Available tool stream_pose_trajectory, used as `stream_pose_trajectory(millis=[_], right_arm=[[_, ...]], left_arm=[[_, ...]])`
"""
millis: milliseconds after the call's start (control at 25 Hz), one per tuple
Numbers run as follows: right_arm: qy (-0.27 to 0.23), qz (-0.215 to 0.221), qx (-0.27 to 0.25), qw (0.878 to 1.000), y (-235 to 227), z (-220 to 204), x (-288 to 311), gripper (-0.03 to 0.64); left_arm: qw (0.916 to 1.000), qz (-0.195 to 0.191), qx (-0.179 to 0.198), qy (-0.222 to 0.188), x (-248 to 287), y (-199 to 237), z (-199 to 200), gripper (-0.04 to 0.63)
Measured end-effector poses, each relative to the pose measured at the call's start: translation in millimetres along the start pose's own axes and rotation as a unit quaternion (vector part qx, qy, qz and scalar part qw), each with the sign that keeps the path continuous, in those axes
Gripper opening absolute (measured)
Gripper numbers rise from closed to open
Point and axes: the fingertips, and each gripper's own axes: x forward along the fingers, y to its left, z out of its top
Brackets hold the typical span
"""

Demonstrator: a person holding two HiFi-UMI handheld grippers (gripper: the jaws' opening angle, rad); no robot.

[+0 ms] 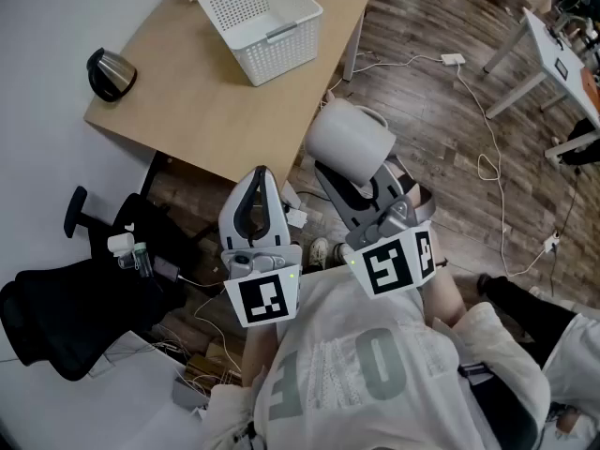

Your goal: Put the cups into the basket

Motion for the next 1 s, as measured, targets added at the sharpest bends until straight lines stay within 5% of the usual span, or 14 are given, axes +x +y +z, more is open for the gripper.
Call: stream_pose_trajectory(millis=[160, 480, 1000], right_arm=[[-0.005, 0.002, -0.008, 1.000, -8.5, 2.3, -4.3, 0.044], [-0.014, 0.012, 0.001, 1.000, -19.2, -5.2, -15.3, 0.044], [-0.018, 0.030, 0.026, 0.999, -49.8, -71.5, -69.2, 0.044]], left_arm=[[0.9993, 0.001, 0.035, 0.013, 1.5, -11.7, -9.7, 0.009], [0.9989, 0.004, 0.041, 0.023, 7.2, -29.8, -10.7, 0.009], [0.9949, 0.077, 0.064, 0.006, 15.5, -53.7, 8.4, 0.009]])
